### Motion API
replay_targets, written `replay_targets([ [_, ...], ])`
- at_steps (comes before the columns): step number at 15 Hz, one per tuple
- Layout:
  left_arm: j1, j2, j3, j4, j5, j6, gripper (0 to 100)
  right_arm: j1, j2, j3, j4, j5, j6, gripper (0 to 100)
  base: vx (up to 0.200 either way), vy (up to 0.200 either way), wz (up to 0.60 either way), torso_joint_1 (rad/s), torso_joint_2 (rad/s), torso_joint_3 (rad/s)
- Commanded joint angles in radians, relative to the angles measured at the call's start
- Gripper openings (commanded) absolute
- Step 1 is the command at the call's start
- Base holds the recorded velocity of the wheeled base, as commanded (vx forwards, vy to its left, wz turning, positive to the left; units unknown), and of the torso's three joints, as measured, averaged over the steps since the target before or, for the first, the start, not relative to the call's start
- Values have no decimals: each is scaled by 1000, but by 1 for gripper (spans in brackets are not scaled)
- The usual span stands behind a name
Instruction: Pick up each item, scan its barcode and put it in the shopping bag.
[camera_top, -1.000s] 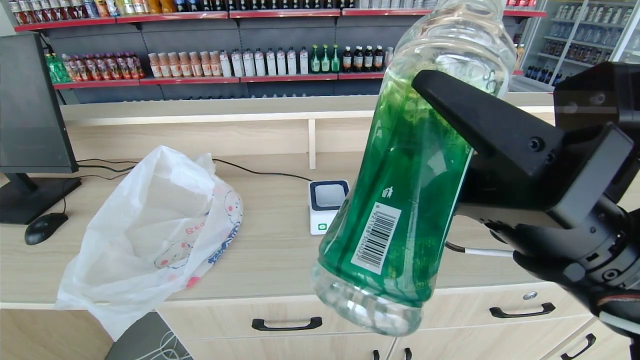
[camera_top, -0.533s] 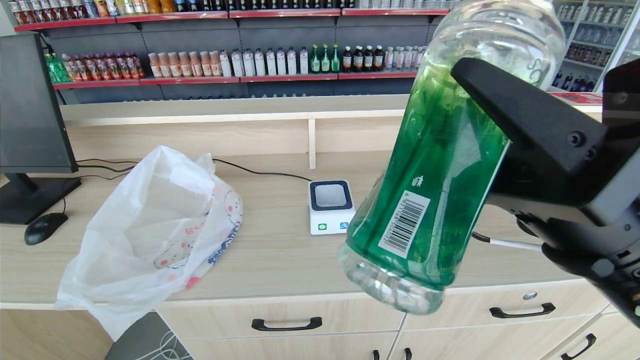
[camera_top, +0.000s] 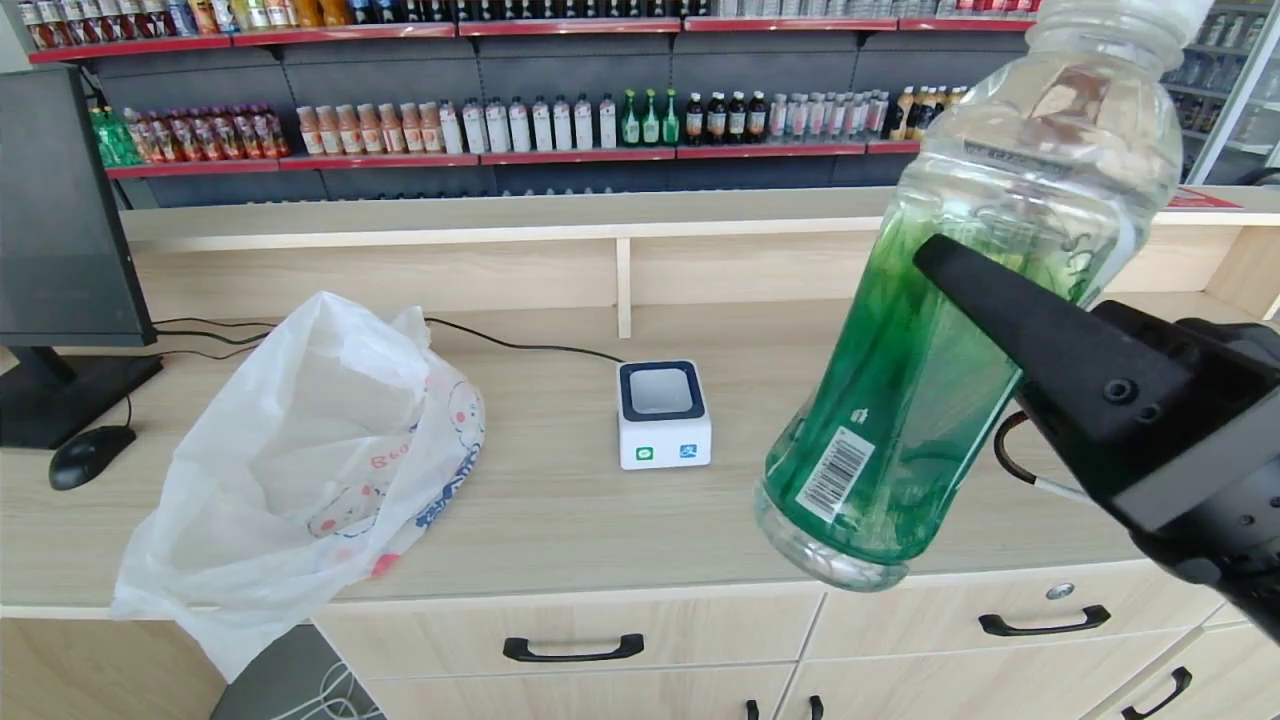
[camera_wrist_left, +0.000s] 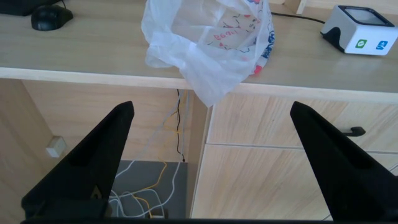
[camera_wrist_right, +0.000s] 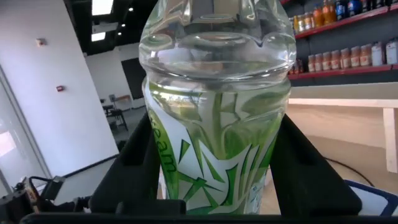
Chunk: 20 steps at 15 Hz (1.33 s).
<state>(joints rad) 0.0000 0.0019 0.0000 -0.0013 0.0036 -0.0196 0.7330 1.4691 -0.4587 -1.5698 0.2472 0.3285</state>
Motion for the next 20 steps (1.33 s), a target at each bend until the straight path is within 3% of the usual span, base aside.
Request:
replay_targets([
  [1,0,0,0,0,1,0,100,-47,51,20,-1,0,-78,0,0,0,0,0,0,0],
  [3,0,0,0,0,1,0,100,-80,96,14,-1,-22,-198,0,0,0,0,0,0,0],
  [6,0,0,0,0,1,0,100,-87,126,23,-1,-221,-272,0,0,0,0,0,0,0],
  [7,0,1,0,0,1,0,100,-93,128,20,-1,-244,-278,0,0,0,0,0,0,0],
  [10,0,1,0,0,1,0,100,-193,123,15,-1,-266,-325,0,0,0,0,0,0,0],
  [16,0,1,0,0,-1,0,100,-207,197,-104,-1,-307,-318,0,0,0,0,0,0,0],
  [20,0,0,0,0,1,1,100,-248,175,-95,-1,-309,-307,0,0,0,0,0,0,0],
])
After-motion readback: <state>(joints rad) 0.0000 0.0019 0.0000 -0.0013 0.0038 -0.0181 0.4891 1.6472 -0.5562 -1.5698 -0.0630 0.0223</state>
